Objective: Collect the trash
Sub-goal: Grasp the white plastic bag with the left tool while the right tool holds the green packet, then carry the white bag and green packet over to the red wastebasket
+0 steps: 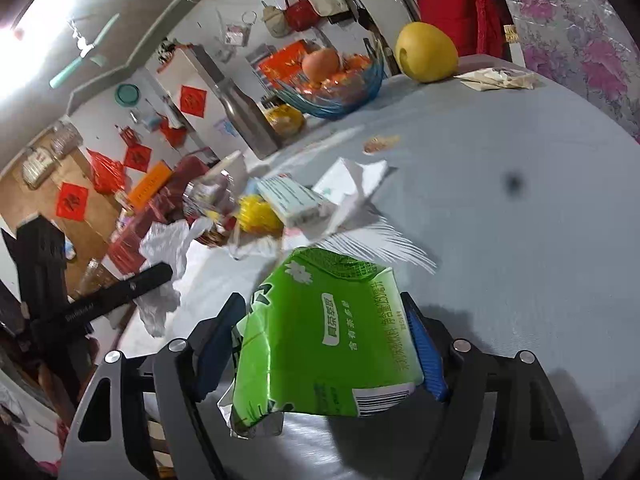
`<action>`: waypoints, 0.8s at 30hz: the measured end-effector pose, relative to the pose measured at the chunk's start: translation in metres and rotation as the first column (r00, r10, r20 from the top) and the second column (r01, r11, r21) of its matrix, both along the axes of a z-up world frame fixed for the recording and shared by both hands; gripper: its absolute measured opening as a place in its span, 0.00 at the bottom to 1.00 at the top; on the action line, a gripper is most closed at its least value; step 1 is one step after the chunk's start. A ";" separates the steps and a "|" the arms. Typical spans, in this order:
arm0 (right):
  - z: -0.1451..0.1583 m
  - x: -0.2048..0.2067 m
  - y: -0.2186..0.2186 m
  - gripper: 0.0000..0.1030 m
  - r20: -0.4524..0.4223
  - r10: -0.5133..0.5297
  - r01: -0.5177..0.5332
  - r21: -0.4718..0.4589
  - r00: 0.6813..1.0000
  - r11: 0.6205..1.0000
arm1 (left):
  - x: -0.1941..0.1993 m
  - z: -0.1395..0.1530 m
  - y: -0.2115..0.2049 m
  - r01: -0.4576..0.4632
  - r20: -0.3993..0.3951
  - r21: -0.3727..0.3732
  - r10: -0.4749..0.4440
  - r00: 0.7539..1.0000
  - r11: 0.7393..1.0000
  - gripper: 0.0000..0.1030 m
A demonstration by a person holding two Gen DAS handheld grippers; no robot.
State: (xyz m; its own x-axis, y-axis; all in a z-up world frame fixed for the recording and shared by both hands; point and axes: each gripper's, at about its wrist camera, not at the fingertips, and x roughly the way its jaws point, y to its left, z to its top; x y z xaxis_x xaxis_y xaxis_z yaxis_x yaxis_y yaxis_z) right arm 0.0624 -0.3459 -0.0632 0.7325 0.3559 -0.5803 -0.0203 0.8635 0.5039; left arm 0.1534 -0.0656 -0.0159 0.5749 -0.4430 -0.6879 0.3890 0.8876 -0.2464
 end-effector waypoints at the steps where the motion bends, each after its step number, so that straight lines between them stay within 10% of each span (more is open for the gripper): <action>1: 0.003 -0.002 0.001 0.73 0.009 0.000 0.000 -0.001 1.000 1.000 | -0.003 0.002 0.005 -0.011 0.005 0.002 0.011 1.000 1.000 0.38; 24: 0.044 -0.018 0.154 0.74 0.051 0.297 -0.295 -0.042 0.953 0.954 | -0.090 0.010 0.181 -0.286 0.055 -0.031 0.288 0.956 0.958 0.38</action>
